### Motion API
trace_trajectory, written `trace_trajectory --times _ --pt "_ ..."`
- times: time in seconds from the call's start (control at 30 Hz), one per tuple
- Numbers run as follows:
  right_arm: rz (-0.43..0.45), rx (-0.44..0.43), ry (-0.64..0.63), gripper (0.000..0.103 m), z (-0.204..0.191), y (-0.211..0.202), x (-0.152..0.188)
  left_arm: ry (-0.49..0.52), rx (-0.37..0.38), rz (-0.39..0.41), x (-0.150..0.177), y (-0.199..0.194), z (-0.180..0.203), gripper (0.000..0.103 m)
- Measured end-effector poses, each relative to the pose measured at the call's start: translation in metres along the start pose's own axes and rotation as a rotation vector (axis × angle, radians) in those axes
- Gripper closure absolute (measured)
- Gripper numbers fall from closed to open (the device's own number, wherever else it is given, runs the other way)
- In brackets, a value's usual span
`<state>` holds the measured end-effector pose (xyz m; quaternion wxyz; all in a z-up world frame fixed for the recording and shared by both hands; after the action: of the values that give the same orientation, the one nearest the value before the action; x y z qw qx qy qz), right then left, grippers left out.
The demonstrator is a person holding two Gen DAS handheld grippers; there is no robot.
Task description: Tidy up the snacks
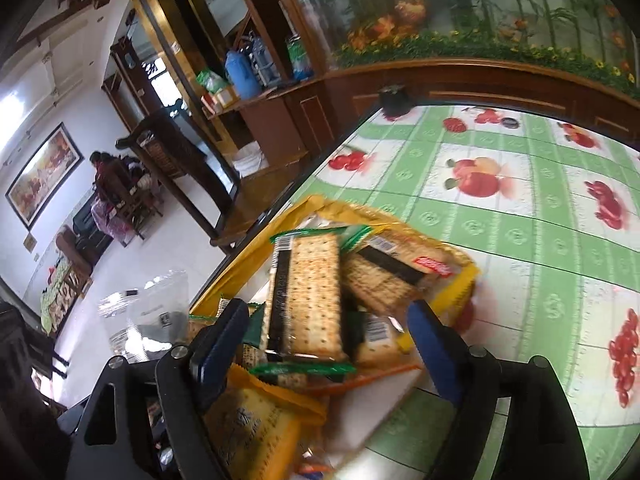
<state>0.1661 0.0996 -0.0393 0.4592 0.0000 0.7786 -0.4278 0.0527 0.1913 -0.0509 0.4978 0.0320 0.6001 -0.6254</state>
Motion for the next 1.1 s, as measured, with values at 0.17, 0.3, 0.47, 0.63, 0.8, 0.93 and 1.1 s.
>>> trace_trajectory --times 0.17,0.3,0.47,0.63,0.8,0.93,1.1 --pt "0.019 0.015 0.034 0.02 0.015 -0.019 0.011 0.006 -0.01 -0.013 -0.002 0.009 0.004 0.067" --pt "0.015 0.022 0.065 0.02 0.025 -0.027 0.02 0.016 -0.017 -0.018 -0.003 0.013 0.005 0.067" --pt "0.015 0.024 0.081 0.02 0.029 -0.033 0.03 0.031 -0.015 -0.016 -0.001 0.013 0.006 0.064" --pt "0.016 0.024 0.083 0.02 0.028 -0.04 0.039 0.08 -0.006 -0.014 0.007 0.009 0.012 0.042" --pt "0.017 0.028 0.091 0.02 0.03 -0.043 0.043 0.091 -0.009 -0.021 0.007 0.007 0.017 0.026" --pt "0.03 0.036 0.094 0.02 0.031 -0.053 0.044 0.088 -0.039 -0.012 0.004 0.003 0.017 0.022" --pt "0.047 0.043 0.103 0.019 0.034 -0.065 0.047 0.057 -0.043 0.033 0.001 -0.014 0.008 0.022"
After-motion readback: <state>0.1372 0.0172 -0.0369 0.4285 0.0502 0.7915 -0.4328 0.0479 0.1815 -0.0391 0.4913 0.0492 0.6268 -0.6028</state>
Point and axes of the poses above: each gripper's, at about its wrist camera, not at the fingertips, and y roughly the way its jaws point, z to its right, x to its underside, the point moved 1 cm from there along y, roughly the way its jaws point, and after that the axes turned 11 degrees about -y, right-handed, at the moved point
